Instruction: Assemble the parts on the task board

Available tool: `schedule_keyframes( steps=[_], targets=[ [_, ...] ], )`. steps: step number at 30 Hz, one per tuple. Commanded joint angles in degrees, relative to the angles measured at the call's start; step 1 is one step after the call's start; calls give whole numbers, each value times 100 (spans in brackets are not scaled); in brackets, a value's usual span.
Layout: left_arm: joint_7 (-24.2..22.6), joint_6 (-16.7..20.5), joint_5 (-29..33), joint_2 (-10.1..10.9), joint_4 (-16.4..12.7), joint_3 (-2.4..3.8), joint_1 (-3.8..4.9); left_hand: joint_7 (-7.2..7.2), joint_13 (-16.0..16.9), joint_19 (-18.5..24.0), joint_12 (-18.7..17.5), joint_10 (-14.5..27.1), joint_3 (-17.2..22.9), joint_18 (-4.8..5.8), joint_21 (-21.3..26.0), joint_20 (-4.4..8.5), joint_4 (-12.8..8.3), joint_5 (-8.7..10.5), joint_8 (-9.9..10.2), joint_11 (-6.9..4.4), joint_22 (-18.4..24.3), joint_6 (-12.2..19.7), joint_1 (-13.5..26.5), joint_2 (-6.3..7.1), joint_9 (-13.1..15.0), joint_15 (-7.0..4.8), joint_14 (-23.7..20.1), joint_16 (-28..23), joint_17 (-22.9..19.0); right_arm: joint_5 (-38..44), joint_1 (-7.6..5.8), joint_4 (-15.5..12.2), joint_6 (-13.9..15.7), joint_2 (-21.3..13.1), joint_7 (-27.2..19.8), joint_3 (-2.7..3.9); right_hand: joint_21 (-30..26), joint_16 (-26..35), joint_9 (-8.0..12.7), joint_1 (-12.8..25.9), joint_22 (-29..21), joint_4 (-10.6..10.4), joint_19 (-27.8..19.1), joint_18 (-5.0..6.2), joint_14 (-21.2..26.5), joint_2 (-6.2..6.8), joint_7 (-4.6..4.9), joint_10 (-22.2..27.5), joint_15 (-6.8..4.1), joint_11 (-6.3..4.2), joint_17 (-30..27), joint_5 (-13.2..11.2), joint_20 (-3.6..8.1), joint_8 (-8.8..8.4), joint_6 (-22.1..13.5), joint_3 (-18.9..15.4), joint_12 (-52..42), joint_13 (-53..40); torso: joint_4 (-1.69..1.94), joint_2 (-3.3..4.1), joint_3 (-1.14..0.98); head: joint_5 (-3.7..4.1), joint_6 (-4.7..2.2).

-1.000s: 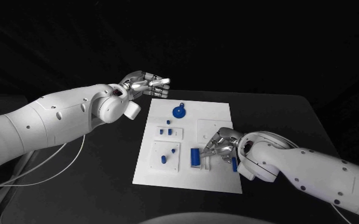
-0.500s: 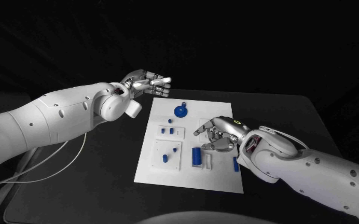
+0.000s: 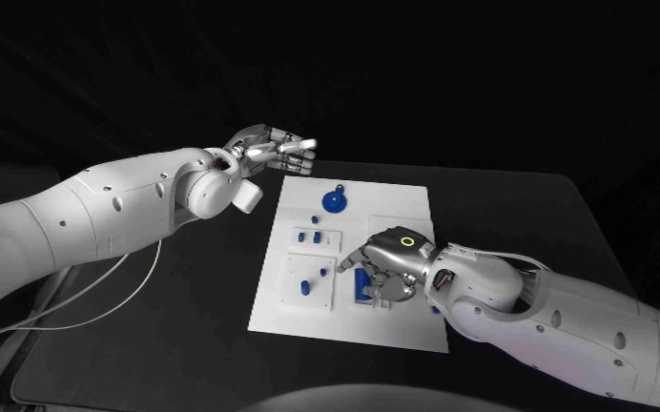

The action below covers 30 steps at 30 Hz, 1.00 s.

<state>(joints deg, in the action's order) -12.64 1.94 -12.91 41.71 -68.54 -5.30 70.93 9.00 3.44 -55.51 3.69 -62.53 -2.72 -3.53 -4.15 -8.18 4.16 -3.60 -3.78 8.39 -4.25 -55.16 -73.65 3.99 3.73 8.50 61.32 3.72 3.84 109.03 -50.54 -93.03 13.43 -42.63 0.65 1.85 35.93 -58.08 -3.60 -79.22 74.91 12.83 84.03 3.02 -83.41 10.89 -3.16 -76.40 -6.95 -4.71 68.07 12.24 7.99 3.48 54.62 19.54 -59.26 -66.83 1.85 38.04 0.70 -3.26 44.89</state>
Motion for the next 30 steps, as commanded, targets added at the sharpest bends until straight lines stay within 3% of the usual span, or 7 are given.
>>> schedule_keyframes(
  steps=[1, 9, 18, 30],
  targets=[
    [-47, -106, -15, -16, 1, -1, 4, 30, 6, 0, -19, 31, 3, 58, -7, 35, 17, 18, -3, 13, 7, -27, -24, 39, -7, 4, 31, -18, 6, 789, -29, 48, -544, 31, 214, -51, 30, -6, -6, -12, 420, -3, 196, -89, 13, 32, 4, -4, 29, 13, -10, -104, -19, 12, 40, 145, -36, 41, -2, -1, 4, -2, 16],
    [-44, -121, -16, -32, 29, -11, 3, 32, 6, -4, -19, 28, -7, 56, -8, 36, 6, 22, -2, 12, 7, -26, -17, 16, -7, 3, 35, -17, 7, 979, -77, 87, -897, 72, 390, -129, 119, -52, -20, 130, 429, 180, 168, -89, 10, -49, 39, 54, 60, 36, 8, -124, -50, 11, 235, 329, -143, 309, -8, -3, 7, -5, 42],
    [-36, -136, -16, -40, 44, -23, 3, 33, 7, -6, -18, 27, -19, 57, -8, 37, -9, 21, -2, 13, 6, -19, -7, -5, -7, 2, 38, -17, 7, 1278, -104, 115, -771, 171, 705, -154, 225, -89, -25, 178, 435, 246, 163, -79, -13, 30, 16, 85, 67, 38, 25, -383, -56, 12, 296, 772, -241, 595, -3, -4, 4, -15, 39],
    [-12, -166, -16, -43, 45, -31, 3, 35, 6, -6, -19, 31, -25, 56, -7, 36, -13, 29, -2, 14, 7, -15, 1, -12, -7, 3, 37, -16, 7, 1483, -113, 263, -703, 325, 897, -167, 284, -114, -90, 231, 441, 317, 153, -84, -19, -32, 84, 127, 73, 48, 46, -602, -61, 16, 570, 939, -304, 746, -4, -2, 5, -25, 55]
  ],
)
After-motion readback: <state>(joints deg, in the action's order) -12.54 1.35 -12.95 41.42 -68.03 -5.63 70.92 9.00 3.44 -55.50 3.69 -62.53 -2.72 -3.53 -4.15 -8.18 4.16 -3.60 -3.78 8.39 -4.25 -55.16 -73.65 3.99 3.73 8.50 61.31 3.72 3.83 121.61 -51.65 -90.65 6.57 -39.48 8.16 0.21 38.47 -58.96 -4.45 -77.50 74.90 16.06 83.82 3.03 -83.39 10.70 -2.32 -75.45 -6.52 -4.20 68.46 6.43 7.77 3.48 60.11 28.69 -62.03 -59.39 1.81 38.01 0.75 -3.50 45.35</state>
